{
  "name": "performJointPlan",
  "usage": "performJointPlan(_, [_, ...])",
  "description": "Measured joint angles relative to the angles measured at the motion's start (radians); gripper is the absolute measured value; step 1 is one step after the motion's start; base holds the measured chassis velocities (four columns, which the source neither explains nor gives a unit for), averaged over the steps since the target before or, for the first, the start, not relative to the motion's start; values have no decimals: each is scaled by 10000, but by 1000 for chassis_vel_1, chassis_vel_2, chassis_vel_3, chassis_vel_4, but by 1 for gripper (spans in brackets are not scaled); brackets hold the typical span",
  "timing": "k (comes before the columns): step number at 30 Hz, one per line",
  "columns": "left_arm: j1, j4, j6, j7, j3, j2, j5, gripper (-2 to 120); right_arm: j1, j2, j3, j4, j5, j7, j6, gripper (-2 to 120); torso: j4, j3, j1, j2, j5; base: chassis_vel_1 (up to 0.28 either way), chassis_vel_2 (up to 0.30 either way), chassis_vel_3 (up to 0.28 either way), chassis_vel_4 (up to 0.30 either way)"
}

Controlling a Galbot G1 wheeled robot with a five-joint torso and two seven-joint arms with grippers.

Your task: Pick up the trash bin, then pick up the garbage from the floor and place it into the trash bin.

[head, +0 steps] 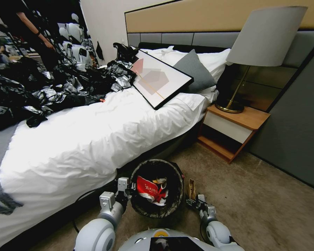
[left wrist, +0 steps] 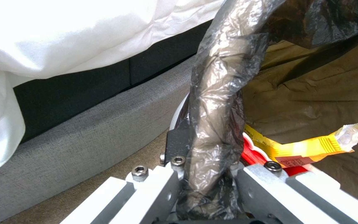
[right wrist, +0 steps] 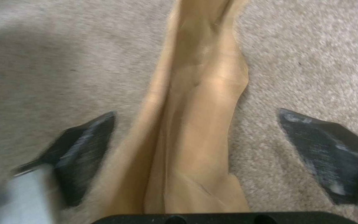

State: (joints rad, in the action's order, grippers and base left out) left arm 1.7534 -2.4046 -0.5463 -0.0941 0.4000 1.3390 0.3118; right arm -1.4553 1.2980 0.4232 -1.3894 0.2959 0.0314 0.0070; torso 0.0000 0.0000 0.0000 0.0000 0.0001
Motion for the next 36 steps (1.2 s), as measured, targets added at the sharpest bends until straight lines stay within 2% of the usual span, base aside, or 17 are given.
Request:
performJointPlan(1, [0,0,0,0,0,0,0,0,0,0,0,0,0,0,0,92,0,0,0,0,0,0,0,0,0])
performJointPlan(3, [5,-3,0,-2,7,-10,-1,0,60,35,21,142,-3,52,90,82,0,0,0,0,0,0,0,0,0])
performJointPlan(4, [5,-3,0,-2,7,-10,-1,0,60,35,21,142,-3,52,90,82,0,0,0,0,0,0,0,0,0])
performJointPlan(7, [3,-3,0,-5,-2,-10,-13,0,83,72,30,210,-5,111,176,65,0,0,0,0,-2,0,0,0,0])
performJointPlan(8, [3,-3,0,-5,-2,-10,-13,0,83,72,30,210,-5,111,176,65,0,0,0,0,-2,0,0,0,0])
performJointPlan(10, [1,-2,1,-7,-8,-11,-21,0,104,87,31,229,-10,129,197,53,0,0,0,0,-1,0,0,0,0])
performJointPlan(12, [0,1,1,-9,-8,-15,-23,0,114,88,32,232,-10,132,198,50,0,0,0,0,-1,0,0,0,0])
performJointPlan(14, [6,6,0,-9,3,-24,-24,0,154,78,37,236,-7,134,197,39,1,0,0,0,-1,0,0,0,0])
performJointPlan(16, [6,11,1,-9,7,-26,-24,0,165,73,41,238,-7,136,197,37,1,0,0,0,-1,0,0,0,0])
performJointPlan(19, [4,22,3,-9,9,-26,-25,0,200,64,66,241,-6,137,194,22,0,0,0,0,-1,0,0,0,0])
performJointPlan(20, [4,22,3,-9,9,-26,-25,0,200,64,66,241,-6,137,194,22,0,0,0,0,-1,0,0,0,0])
performJointPlan(22, [-12,35,3,-11,3,-26,-29,0,225,63,99,257,-6,137,196,12,0,0,0,0,0,0,0,0,0])
performJointPlan(24, [-12,41,4,-11,1,-26,-29,0,227,63,108,260,-6,137,198,9,0,0,0,0,0,0,0,0,0])
performJointPlan(26, [-9,59,6,-11,-4,-29,-32,0,232,57,146,276,-18,137,227,0,0,0,0,0,0,0,0,0,0])
performJointPlan(36, [-10,145,29,-12,-47,-99,-76,0,293,-11,359,253,-139,131,367,0,-1,0,0,0,-1,0,0,0,0])
